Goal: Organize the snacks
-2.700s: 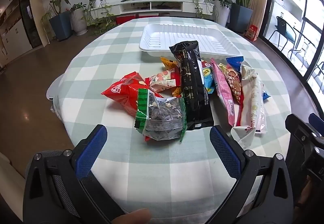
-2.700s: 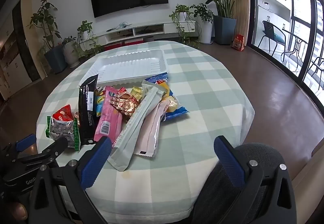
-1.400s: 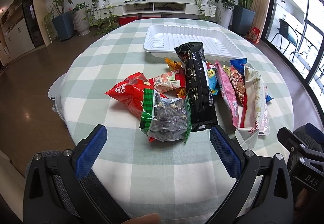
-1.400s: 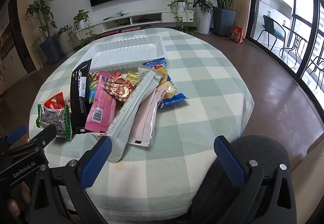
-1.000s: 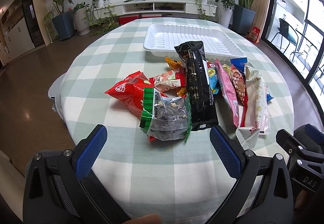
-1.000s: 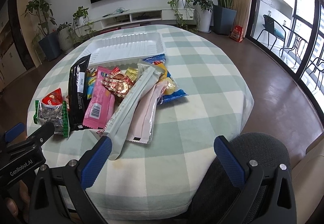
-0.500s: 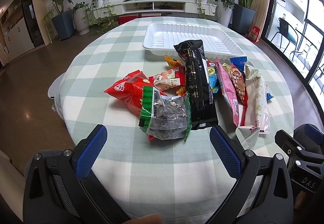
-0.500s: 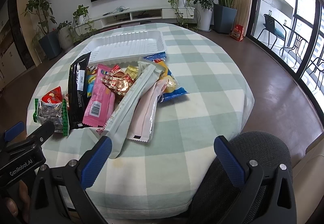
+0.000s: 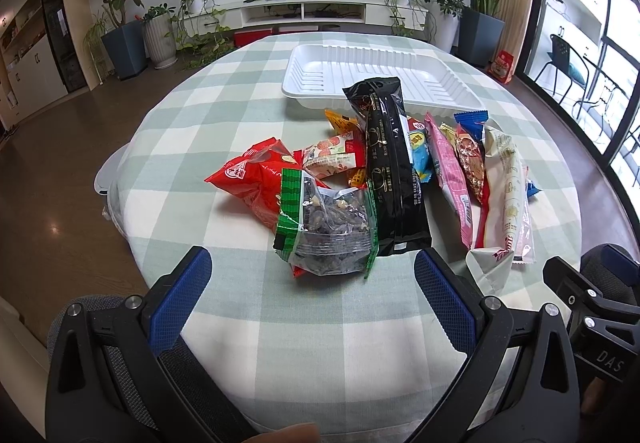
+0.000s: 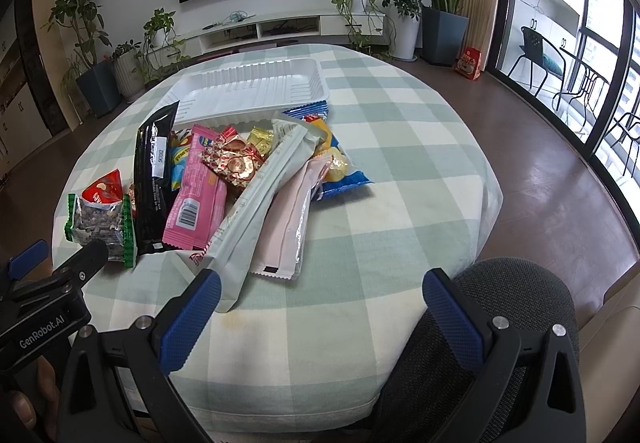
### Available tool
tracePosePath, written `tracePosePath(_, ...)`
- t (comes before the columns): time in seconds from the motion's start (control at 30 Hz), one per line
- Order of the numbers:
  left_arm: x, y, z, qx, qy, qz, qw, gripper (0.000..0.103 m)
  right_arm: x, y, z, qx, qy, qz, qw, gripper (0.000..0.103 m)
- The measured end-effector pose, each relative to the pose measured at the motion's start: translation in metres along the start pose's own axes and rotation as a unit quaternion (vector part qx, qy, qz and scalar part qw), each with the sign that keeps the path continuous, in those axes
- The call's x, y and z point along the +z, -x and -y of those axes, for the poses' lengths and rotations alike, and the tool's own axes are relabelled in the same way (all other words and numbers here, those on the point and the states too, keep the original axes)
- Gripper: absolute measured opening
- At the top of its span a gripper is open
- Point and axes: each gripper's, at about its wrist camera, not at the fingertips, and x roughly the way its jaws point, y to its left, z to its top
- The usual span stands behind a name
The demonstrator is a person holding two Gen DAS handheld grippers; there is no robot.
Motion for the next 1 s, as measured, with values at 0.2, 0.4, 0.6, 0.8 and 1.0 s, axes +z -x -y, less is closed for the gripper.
tracePosePath(0.2, 0.0, -0.0001, 0.0001, 0.0, 0.0, 0.0, 1.0, 0.103, -0.0006, -0.0012, -0.0003, 0.0, 0.0, -0.001, 1.0, 0.103)
tracePosePath(0.4, 0.0, -0.0003, 0.0002, 0.0, 0.0, -0.001, 1.0, 0.103, -0.0004, -0.0011, -0.0002, 0.0, 0.0, -0.001, 1.0, 0.103)
tracePosePath(0.6, -0.0001, -0.0004, -0.0002, 0.0, 0.0, -0.001, 1.0, 0.103, -0.001, -0.0014, -0.0007, 0.0, 0.0, -0.002, 1.0, 0.103)
tracePosePath(0.8, -0.0002, -0.0007, -0.0004, 0.001, 0.0, -0.001, 1.0, 0.103, -0.0007, -0.0013, -0.0006, 0.0, 0.0, -0.003, 1.0, 0.103)
tracePosePath(1.0, 0.0003, -0.0013, -0.0024, -0.006, -0.003, -0.003, 1.0, 0.103, -0.0011, -0.0016, -0.001, 0.0, 0.0, -0.002, 1.0, 0.103)
